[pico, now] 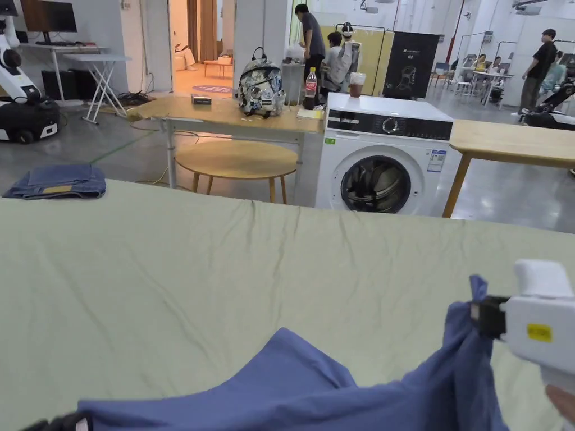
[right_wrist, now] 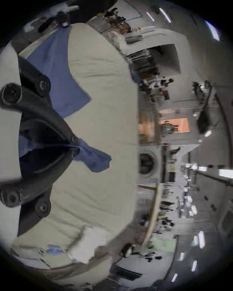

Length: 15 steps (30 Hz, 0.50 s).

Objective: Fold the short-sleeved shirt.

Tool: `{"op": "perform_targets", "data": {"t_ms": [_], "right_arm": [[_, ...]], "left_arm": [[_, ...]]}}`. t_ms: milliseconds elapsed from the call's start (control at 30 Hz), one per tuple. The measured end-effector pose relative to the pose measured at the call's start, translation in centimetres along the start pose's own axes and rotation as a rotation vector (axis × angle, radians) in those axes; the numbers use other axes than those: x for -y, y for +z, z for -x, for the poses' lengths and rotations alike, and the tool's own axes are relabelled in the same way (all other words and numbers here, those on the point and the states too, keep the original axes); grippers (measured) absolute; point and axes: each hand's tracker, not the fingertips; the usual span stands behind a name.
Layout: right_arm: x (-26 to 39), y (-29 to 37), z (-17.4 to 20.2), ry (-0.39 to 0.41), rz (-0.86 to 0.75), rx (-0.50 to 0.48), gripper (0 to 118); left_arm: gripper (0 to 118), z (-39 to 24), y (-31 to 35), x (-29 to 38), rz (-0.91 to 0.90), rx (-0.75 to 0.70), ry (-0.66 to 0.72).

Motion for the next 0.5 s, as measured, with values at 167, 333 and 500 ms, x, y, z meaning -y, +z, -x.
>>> {"op": "perform_targets", "data": {"t_ms": [167, 333, 500], "right_arm": [[-6.9, 8.2, -1.8, -0.009, -0.201, 0.061, 1], [-13.9, 11.6, -3.2, -0.035, -0.306, 0.087, 1], [-21.1, 11.3, -2.5, -0.020, -0.388, 0.132, 1]], "left_arm": [[0, -1.8, -4.3, -8.5, -0.146, 0.121, -0.051], [0, -5.5, -7.2, -18.4, -0.244, 0.155, -0.146], [0, -8.2, -10.2, -27.9, -0.306, 0.100, -0.261]]}}
